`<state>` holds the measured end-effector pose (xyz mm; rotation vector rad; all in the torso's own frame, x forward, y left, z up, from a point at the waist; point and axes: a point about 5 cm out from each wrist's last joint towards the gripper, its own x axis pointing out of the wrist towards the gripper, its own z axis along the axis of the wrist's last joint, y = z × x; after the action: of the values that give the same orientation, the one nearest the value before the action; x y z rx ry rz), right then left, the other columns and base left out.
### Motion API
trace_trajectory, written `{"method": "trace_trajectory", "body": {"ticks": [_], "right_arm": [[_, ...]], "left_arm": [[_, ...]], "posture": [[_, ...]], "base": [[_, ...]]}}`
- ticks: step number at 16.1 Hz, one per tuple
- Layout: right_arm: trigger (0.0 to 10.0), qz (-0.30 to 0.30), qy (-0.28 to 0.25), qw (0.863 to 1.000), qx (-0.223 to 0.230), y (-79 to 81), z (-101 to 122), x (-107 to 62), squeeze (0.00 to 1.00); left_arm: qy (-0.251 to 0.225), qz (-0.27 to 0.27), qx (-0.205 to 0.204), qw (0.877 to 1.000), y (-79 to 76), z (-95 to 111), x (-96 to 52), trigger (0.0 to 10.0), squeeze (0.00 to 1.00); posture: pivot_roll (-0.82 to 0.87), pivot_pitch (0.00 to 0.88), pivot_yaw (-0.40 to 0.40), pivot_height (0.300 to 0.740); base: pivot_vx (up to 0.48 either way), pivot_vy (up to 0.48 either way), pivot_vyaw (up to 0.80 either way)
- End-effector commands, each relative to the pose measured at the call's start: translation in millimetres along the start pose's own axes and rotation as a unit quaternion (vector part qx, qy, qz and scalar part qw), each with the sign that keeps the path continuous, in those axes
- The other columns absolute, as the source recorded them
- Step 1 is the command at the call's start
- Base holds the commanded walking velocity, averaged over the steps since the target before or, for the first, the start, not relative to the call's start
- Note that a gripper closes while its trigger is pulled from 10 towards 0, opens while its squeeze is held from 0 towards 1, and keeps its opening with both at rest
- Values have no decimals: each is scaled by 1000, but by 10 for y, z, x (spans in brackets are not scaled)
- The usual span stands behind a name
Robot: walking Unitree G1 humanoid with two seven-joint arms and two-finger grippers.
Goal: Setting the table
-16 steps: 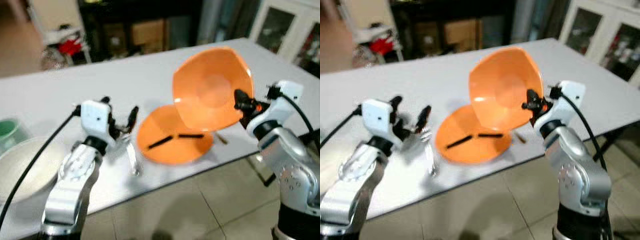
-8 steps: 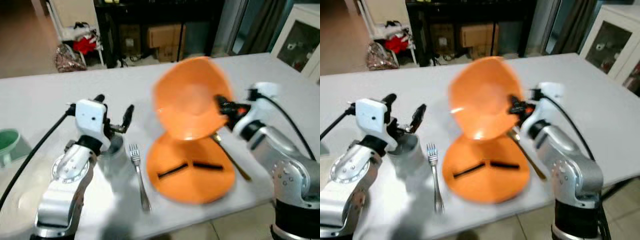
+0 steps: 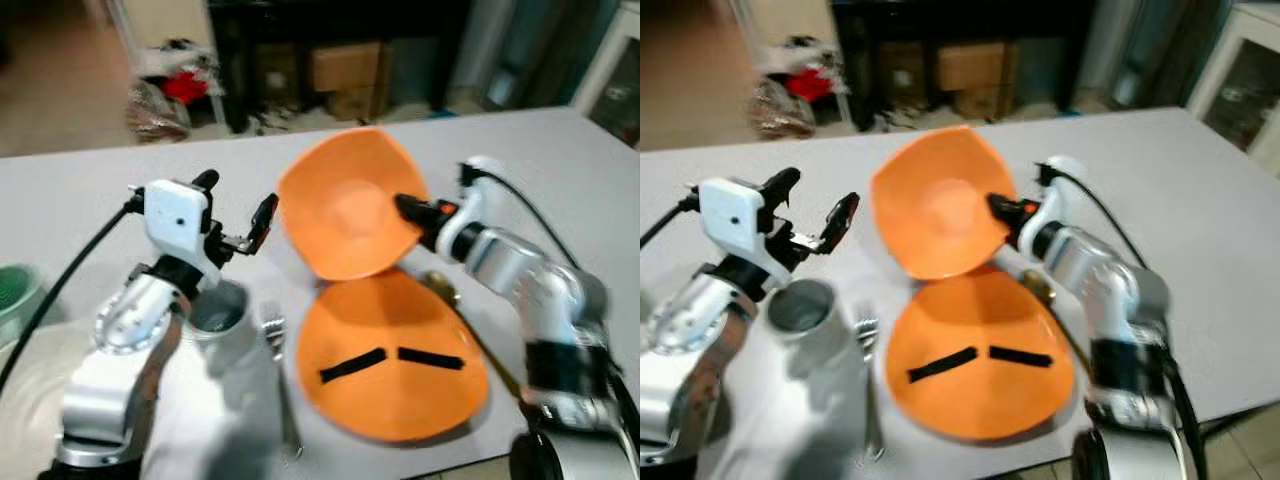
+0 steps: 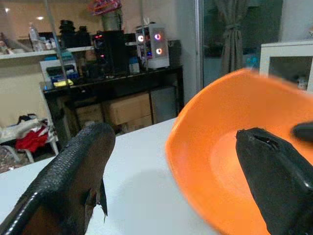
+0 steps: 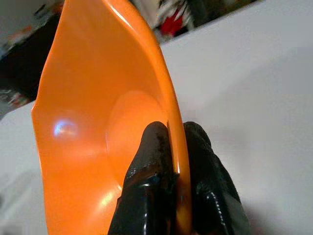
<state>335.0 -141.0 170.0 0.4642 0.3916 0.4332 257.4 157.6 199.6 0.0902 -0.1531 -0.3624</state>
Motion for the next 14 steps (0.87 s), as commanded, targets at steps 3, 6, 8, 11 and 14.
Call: {"method": "trace_trajectory", "body": {"ticks": [3,6,8,11,14], "right_arm": [[10000,11,19,999,37,-21,22,203,0],[10000,4,81,995,55,-6,-74,415,0],[10000,1,104,992,74,-20,-128,482,0],[10000,6,118,987,111,-25,-173,555,0],[10000,-4,116,986,117,-34,-198,599,0]], "left_arm": [[2,-52,-19,998,-63,83,-7,10000,0],[32,-108,-19,993,-57,141,-77,10000,0],[51,-145,-18,988,-32,205,-159,10000,0],[87,-187,-20,978,-10,229,-270,10000,0],[104,-209,-20,972,-35,240,-328,10000,0]], "posture": [[-15,0,37,740],[-1,0,42,740],[7,0,40,740],[15,0,40,740],[24,0,39,740]], "base": [[0,0,0],[0,0,0],[0,0,0],[0,0,0],[0,0,0]]}}
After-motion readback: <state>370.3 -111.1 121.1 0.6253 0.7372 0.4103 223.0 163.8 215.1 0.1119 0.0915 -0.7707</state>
